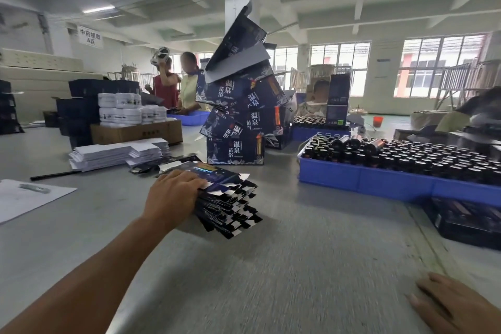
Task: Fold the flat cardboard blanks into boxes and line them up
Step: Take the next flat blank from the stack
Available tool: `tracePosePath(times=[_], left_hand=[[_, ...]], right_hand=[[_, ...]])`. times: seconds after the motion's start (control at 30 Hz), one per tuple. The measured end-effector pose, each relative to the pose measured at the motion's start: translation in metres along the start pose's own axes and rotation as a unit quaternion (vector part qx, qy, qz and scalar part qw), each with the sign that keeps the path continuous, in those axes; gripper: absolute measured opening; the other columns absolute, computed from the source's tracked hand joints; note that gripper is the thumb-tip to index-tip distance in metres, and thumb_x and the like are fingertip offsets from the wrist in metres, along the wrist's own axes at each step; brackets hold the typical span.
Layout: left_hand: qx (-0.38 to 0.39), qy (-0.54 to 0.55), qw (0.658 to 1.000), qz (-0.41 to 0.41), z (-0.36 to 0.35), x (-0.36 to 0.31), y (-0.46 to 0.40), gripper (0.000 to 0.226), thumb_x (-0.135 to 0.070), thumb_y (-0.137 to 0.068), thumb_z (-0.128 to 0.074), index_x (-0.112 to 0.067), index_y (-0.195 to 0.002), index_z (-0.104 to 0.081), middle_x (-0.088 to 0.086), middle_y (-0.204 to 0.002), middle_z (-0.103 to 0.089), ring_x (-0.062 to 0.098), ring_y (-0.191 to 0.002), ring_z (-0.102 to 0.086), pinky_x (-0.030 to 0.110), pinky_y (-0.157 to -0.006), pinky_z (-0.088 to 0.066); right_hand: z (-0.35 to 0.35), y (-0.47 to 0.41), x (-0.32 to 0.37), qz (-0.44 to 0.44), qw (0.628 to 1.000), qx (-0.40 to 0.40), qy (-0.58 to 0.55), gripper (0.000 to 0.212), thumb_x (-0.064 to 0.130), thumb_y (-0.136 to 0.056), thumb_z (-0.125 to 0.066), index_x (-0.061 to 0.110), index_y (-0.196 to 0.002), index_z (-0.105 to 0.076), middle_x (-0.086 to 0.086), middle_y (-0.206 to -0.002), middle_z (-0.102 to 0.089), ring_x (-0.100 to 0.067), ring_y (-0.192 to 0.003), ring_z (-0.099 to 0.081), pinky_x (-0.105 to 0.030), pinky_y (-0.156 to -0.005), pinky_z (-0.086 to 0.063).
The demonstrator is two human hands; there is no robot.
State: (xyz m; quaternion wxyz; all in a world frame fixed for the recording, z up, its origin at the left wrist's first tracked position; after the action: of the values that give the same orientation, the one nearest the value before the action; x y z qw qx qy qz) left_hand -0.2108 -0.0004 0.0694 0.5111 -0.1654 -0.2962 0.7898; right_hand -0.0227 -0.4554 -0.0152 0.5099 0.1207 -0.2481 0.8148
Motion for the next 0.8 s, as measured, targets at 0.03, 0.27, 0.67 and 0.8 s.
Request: tracePosePath(times=[0.03, 0.27, 0.67, 0.8], left_hand=[[0.009, 0.018, 1.0, 0.001, 0.0, 0.001, -0.002, 0.03, -0.023, -0.1, -0.055, -0.029, -0.127, -0.068, -0.006, -0.131, -0.066, 0.022, -0.124, -0.057, 0.043, -0.103, -0.046], [-0.033, 0.044, 0.998, -0.014, 0.007, -0.001, 0.006, 0.028, -0.021, -0.101, -0.056, -0.02, -0.125, -0.07, 0.001, -0.128, -0.069, 0.027, -0.12, -0.062, 0.048, -0.097, -0.051], [-0.302, 0.052, 0.945, -0.119, 0.068, -0.079, 0.005, 0.024, -0.014, -0.092, -0.067, -0.01, -0.114, -0.075, 0.007, -0.102, -0.075, 0.027, -0.088, -0.07, 0.037, -0.078, -0.05], [-0.285, 0.081, 0.935, -0.197, 0.072, -0.148, 0.021, 0.029, -0.012, -0.088, -0.072, -0.018, -0.116, -0.074, 0.007, -0.104, -0.07, 0.024, -0.094, -0.063, 0.038, -0.082, -0.048]], right_hand=[[0.0, 0.003, -0.001, 0.006, 1.0, -0.001, 0.005, 0.052, 0.063, -0.094, -0.047, 0.04, -0.141, -0.051, 0.009, -0.159, -0.036, -0.008, -0.147, -0.033, -0.027, -0.122, -0.021], [-0.003, 0.001, 0.005, -0.028, 0.994, 0.062, 0.085, 0.046, 0.046, -0.085, -0.071, 0.022, -0.125, -0.07, -0.006, -0.148, -0.054, -0.023, -0.141, -0.046, -0.038, -0.122, -0.027], [0.015, 0.0, 0.019, -0.018, 0.999, 0.022, 0.018, 0.056, 0.072, -0.096, -0.03, 0.049, -0.147, -0.034, 0.02, -0.162, -0.024, 0.001, -0.149, -0.023, -0.02, -0.119, -0.016], [0.022, 0.009, 0.026, -0.008, 1.0, 0.012, 0.022, 0.056, 0.07, -0.097, -0.032, 0.046, -0.148, -0.038, 0.018, -0.162, -0.025, -0.004, -0.148, -0.026, -0.026, -0.12, -0.02]])
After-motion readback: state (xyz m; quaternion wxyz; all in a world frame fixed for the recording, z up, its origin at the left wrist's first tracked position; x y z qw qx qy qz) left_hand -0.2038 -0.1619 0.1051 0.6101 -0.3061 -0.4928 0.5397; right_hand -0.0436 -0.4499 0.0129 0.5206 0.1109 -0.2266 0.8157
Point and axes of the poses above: each hand's wrist, its own y-axis away from the middle knuckle, its own z-axis out of the back of the hand, x = y × z, the point moved 2 cm from there along -y, towards the middle knuckle
